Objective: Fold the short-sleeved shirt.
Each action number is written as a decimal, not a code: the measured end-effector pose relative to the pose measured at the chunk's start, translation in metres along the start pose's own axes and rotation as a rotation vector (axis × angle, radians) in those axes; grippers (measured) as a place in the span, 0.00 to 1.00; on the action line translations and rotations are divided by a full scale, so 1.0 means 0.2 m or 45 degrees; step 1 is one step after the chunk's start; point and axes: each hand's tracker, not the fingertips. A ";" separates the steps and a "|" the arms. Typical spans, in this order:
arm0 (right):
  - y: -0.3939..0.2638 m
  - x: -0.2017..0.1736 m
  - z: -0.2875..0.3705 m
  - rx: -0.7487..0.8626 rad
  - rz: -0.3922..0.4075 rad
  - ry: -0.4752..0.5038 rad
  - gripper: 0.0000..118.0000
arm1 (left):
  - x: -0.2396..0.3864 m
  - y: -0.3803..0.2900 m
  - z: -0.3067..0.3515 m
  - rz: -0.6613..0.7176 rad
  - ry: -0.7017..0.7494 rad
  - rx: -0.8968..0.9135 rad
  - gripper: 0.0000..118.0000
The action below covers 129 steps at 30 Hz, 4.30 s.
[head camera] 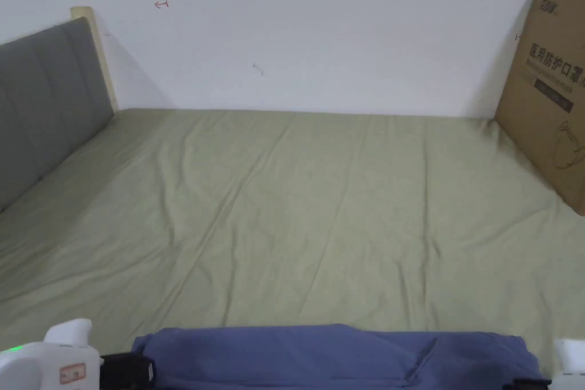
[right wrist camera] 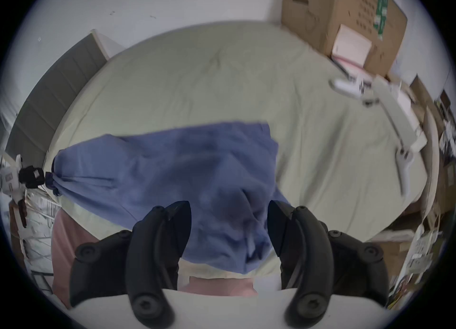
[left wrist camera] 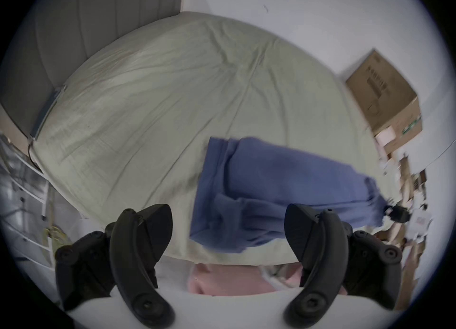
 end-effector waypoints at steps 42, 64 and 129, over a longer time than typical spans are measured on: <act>0.00 -0.69 -0.13 0.040 -0.054 0.249 0.00 | -0.16 -0.10 -0.25 0.531 -0.314 -0.027 0.09; -0.18 -0.12 -0.05 0.101 -0.460 0.192 0.00 | 1.50 -0.32 -0.40 -0.774 -0.563 -0.229 0.44; -0.12 -0.32 -0.01 0.063 -0.322 0.240 0.00 | 0.57 -0.06 -0.83 0.180 -0.855 -0.416 0.89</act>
